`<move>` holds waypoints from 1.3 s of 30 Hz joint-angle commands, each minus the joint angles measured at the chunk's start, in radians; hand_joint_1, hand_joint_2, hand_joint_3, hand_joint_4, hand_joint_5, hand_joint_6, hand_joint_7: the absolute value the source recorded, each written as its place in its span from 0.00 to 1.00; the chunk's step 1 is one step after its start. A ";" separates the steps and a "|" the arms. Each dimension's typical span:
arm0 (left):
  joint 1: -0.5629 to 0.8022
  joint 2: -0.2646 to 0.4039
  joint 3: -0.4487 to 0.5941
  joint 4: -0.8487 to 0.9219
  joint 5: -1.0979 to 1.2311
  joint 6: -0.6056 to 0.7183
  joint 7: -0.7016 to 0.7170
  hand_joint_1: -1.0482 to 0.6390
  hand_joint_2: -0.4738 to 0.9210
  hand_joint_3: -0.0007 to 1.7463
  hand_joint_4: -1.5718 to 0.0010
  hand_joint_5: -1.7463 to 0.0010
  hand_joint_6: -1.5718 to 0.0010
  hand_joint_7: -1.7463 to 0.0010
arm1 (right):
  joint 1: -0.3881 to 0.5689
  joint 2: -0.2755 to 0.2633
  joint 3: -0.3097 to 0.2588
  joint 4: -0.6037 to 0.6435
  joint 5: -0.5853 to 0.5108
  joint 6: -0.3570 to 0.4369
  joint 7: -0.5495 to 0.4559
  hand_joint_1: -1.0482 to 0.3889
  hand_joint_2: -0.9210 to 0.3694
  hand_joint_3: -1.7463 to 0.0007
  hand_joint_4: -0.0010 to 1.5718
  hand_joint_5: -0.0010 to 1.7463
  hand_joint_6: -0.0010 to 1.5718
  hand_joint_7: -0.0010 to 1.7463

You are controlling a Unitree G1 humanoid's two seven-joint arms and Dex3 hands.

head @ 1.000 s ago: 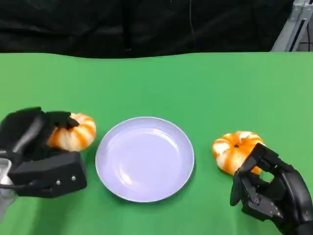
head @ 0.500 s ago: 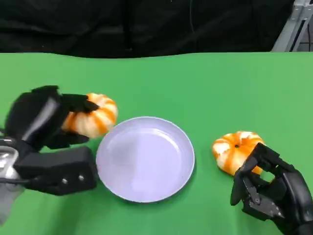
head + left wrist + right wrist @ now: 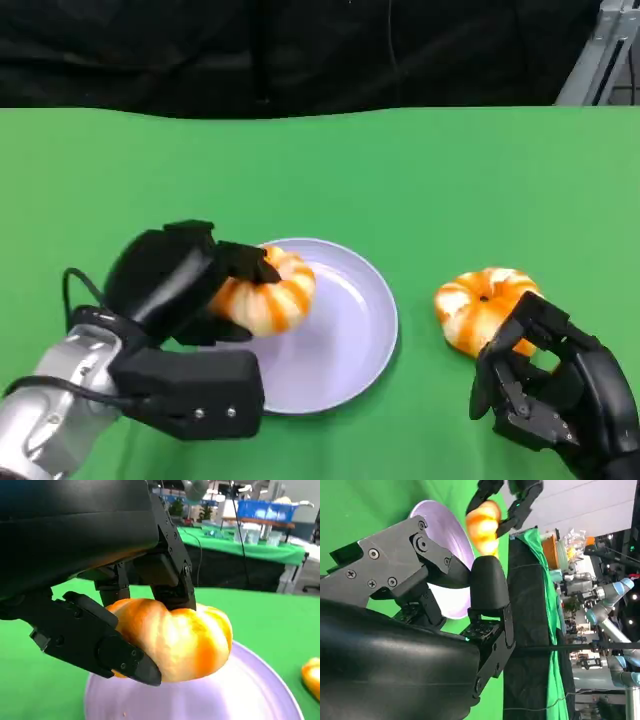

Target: Grasp the bread from the table and place it into the plate.

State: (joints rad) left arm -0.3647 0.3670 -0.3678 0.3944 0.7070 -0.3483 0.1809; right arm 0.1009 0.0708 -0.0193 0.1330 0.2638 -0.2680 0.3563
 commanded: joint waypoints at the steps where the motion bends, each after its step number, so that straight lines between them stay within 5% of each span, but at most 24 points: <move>1: -0.035 -0.014 -0.022 0.090 0.009 -0.039 0.033 0.60 0.97 0.17 0.46 0.27 0.30 0.65 | 0.001 -0.005 -0.003 -0.010 0.005 -0.004 -0.006 0.63 0.25 0.36 0.54 1.00 0.39 1.00; 4: -0.054 -0.024 -0.035 0.165 -0.002 -0.077 0.038 0.57 0.99 0.15 0.49 0.29 0.31 0.70 | 0.002 -0.007 -0.002 -0.011 0.001 -0.004 -0.007 0.63 0.25 0.36 0.53 1.00 0.39 1.00; 5: -0.057 -0.023 -0.037 0.174 -0.003 -0.085 0.036 0.52 1.00 0.13 0.56 0.47 0.36 0.81 | 0.003 -0.008 -0.002 -0.012 0.001 -0.002 -0.006 0.63 0.25 0.36 0.53 1.00 0.39 1.00; 6: -0.056 -0.015 -0.039 0.174 -0.006 -0.095 0.022 0.51 1.00 0.12 0.57 0.55 0.36 0.86 | 0.003 -0.008 -0.001 -0.015 0.002 0.001 -0.006 0.63 0.25 0.36 0.53 1.00 0.39 1.00; 7: -0.056 -0.010 -0.040 0.174 -0.007 -0.103 0.012 0.38 1.00 0.12 0.69 0.72 0.48 0.94 | 0.004 -0.008 -0.001 -0.016 0.002 0.002 -0.006 0.63 0.25 0.36 0.53 1.00 0.39 1.00; 8: -0.056 0.002 -0.046 0.171 -0.008 -0.113 -0.012 0.33 1.00 0.12 0.72 0.79 0.52 0.97 | 0.004 -0.009 -0.001 -0.016 0.001 0.001 -0.005 0.63 0.25 0.37 0.53 1.00 0.39 1.00; 10: -0.058 0.023 -0.060 0.168 0.004 -0.124 -0.047 0.10 1.00 0.21 0.94 0.96 0.74 0.99 | 0.004 -0.009 -0.001 -0.014 0.001 -0.001 -0.004 0.63 0.25 0.37 0.53 1.00 0.39 1.00; 14: -0.060 0.040 -0.076 0.173 0.019 -0.134 -0.061 0.02 1.00 0.26 1.00 1.00 0.82 1.00 | 0.001 -0.008 -0.002 -0.010 0.000 -0.005 -0.006 0.63 0.25 0.37 0.53 1.00 0.38 1.00; 27: -0.023 0.060 -0.052 0.143 -0.030 -0.129 -0.093 0.00 1.00 0.31 1.00 1.00 0.87 1.00 | -0.001 -0.005 -0.002 -0.009 0.007 -0.001 -0.002 0.63 0.25 0.37 0.53 1.00 0.39 1.00; 30: 0.012 0.056 -0.007 0.101 -0.118 -0.119 -0.148 0.03 1.00 0.29 1.00 1.00 0.86 0.99 | 0.002 -0.008 0.000 -0.014 -0.004 0.001 -0.010 0.63 0.25 0.37 0.53 1.00 0.39 1.00; 34: 0.069 0.050 0.054 0.019 -0.232 -0.082 -0.225 0.21 1.00 0.18 0.88 0.96 0.79 0.98 | 0.004 -0.006 0.001 -0.016 -0.006 -0.003 -0.013 0.63 0.25 0.37 0.53 1.00 0.39 1.00; 37: 0.138 0.006 0.165 -0.039 -0.547 -0.014 -0.398 0.57 1.00 0.19 0.57 0.90 0.59 0.94 | 0.002 -0.006 0.000 -0.015 -0.006 -0.004 -0.013 0.63 0.25 0.37 0.53 1.00 0.39 1.00; 39: 0.165 -0.009 0.217 -0.078 -0.698 0.057 -0.492 0.70 1.00 0.28 0.35 0.85 0.40 0.90 | 0.000 -0.007 -0.001 -0.012 -0.002 -0.003 -0.009 0.63 0.25 0.37 0.53 1.00 0.39 1.00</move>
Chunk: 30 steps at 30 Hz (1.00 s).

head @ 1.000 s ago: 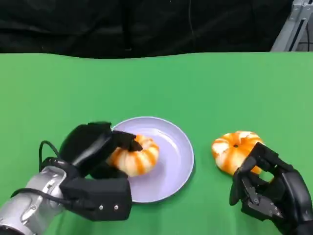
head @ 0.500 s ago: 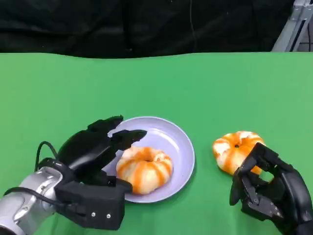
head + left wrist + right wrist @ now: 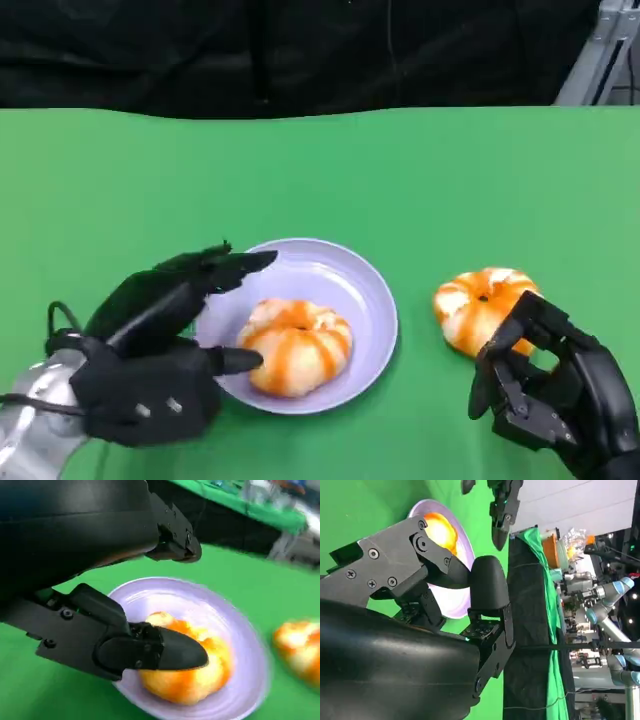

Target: Grasp the bread from the table and place it into the plate.

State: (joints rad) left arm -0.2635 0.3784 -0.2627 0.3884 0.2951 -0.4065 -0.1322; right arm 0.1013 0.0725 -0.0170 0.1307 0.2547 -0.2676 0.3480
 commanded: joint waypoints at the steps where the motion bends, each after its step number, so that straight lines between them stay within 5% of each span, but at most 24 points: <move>1: 0.083 -0.030 0.143 -0.109 -0.363 0.174 -0.211 0.72 0.93 0.41 0.31 0.70 0.29 0.83 | 0.000 -0.009 -0.003 -0.012 0.007 -0.001 -0.001 0.63 0.25 0.37 0.53 1.00 0.39 1.00; 2: 0.105 -0.035 0.173 -0.150 -0.433 0.231 -0.237 0.72 0.83 0.57 0.35 0.45 0.26 0.68 | -0.001 -0.009 -0.003 -0.011 0.008 0.000 0.000 0.63 0.25 0.37 0.53 1.00 0.39 1.00; 3: 0.127 -0.039 0.199 -0.189 -0.488 0.284 -0.258 0.72 0.75 0.69 0.40 0.20 0.34 0.38 | -0.001 -0.010 -0.003 -0.012 0.007 0.001 -0.001 0.63 0.25 0.37 0.53 1.00 0.39 1.00; 4: 0.143 -0.040 0.217 -0.221 -0.525 0.326 -0.272 0.72 0.73 0.74 0.42 0.10 0.39 0.24 | -0.001 -0.010 -0.003 -0.013 0.006 0.002 -0.003 0.63 0.25 0.37 0.53 1.00 0.39 1.00; 7: 0.198 -0.033 0.283 -0.282 -0.670 0.438 -0.362 0.72 0.80 0.71 0.43 0.01 0.49 0.04 | 0.002 -0.010 -0.004 -0.019 0.011 0.011 -0.003 0.63 0.25 0.37 0.53 1.00 0.39 1.00; 11: 0.249 -0.014 0.343 -0.302 -0.778 0.512 -0.480 0.71 0.85 0.66 0.41 0.00 0.49 0.00 | 0.000 -0.010 -0.008 -0.018 0.008 0.013 -0.008 0.63 0.25 0.37 0.53 1.00 0.39 1.00; 16: 0.299 -0.046 0.392 -0.236 -0.777 0.398 -0.570 0.71 0.86 0.66 0.41 0.00 0.49 0.00 | -0.006 -0.012 -0.013 -0.007 0.018 0.013 0.002 0.64 0.25 0.37 0.53 1.00 0.39 1.00; 30: 0.316 -0.078 0.403 -0.186 -0.719 0.323 -0.575 0.71 0.86 0.65 0.41 0.00 0.49 0.00 | -0.003 -0.011 -0.012 -0.008 0.004 0.009 -0.009 0.64 0.25 0.38 0.53 1.00 0.39 1.00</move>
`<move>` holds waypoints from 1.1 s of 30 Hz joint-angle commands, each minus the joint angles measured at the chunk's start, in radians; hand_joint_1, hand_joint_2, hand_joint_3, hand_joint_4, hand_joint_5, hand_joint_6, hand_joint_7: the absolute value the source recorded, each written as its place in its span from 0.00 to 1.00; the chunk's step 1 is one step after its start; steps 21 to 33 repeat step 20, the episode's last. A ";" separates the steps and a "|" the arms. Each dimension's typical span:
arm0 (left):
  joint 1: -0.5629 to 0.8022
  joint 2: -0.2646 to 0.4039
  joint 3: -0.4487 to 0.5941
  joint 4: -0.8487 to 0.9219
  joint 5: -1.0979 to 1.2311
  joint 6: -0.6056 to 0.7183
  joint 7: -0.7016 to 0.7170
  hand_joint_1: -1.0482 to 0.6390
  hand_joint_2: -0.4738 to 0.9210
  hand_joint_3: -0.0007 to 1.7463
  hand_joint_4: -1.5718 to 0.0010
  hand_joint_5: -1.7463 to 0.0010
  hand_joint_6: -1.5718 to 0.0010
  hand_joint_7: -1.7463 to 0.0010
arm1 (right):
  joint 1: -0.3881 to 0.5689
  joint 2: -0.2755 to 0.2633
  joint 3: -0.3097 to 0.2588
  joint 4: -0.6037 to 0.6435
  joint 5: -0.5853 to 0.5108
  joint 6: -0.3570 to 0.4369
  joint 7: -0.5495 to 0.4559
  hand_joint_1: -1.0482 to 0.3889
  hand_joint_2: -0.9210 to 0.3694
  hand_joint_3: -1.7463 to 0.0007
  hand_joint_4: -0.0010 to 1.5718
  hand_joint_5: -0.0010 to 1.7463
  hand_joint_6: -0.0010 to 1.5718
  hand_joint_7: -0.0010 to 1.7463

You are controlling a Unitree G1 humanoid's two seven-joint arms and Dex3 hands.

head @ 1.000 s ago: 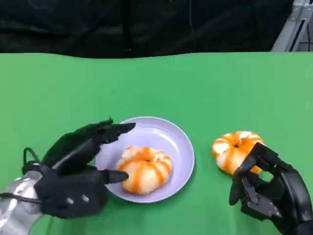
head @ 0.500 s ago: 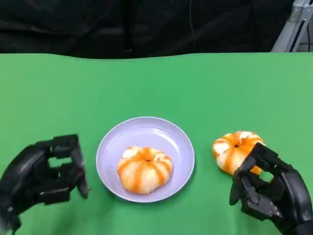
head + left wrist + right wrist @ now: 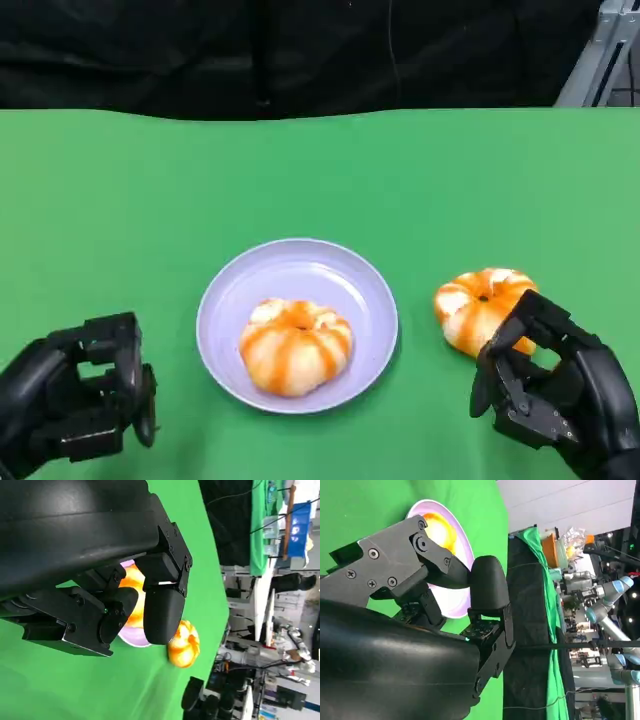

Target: Grasp the bread from the table and place it into the plate.

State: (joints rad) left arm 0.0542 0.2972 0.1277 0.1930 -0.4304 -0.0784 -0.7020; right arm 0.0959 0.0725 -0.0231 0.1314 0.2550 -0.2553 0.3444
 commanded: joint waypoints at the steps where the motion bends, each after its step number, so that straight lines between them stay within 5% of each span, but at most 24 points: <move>1: -0.003 0.002 0.013 0.012 0.004 -0.003 -0.006 0.71 0.86 0.65 0.41 0.00 0.49 0.00 | 0.001 -0.012 -0.005 -0.010 0.005 0.000 -0.004 0.64 0.24 0.37 0.53 1.00 0.39 1.00; 33: -0.006 -0.018 0.011 0.000 0.004 0.026 0.004 0.73 0.85 0.67 0.41 0.00 0.48 0.00 | -0.001 -0.010 -0.008 -0.005 0.012 -0.010 0.004 0.64 0.25 0.37 0.54 1.00 0.39 1.00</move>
